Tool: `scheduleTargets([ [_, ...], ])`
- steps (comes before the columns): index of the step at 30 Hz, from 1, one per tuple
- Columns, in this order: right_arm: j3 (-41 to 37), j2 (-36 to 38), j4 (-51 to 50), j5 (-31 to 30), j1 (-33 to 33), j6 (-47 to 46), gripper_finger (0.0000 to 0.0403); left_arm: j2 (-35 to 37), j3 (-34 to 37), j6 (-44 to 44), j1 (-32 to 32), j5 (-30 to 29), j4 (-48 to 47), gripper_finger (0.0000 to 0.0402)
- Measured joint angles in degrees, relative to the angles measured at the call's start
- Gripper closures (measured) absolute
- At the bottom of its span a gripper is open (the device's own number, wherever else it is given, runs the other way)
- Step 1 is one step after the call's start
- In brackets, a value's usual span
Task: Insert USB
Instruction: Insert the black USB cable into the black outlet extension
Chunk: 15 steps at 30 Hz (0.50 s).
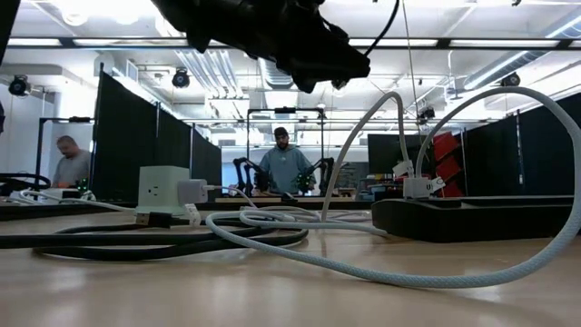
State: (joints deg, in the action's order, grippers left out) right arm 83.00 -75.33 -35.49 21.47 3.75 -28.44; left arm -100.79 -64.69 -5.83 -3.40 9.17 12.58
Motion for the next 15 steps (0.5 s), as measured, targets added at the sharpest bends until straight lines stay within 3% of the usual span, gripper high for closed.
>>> scheduleTargets([
  [6, 0.00, 0.00, -1.18, -0.02, 0.00, 0.14, 0.0403, 0.02, 0.00, 2.73, -0.02, 0.55, -0.64, 0.0382],
  [11, 0.00, 0.00, -1.18, -1.32, -0.02, 0.03, 0.0403, 0.12, 0.00, 5.88, -0.14, 0.63, -0.73, 0.0382],
  [15, 0.00, 0.09, -0.90, -11.68, -0.02, 0.18, 0.0397, 1.03, -0.41, 8.01, -0.18, 3.48, -0.56, 0.0382],
])
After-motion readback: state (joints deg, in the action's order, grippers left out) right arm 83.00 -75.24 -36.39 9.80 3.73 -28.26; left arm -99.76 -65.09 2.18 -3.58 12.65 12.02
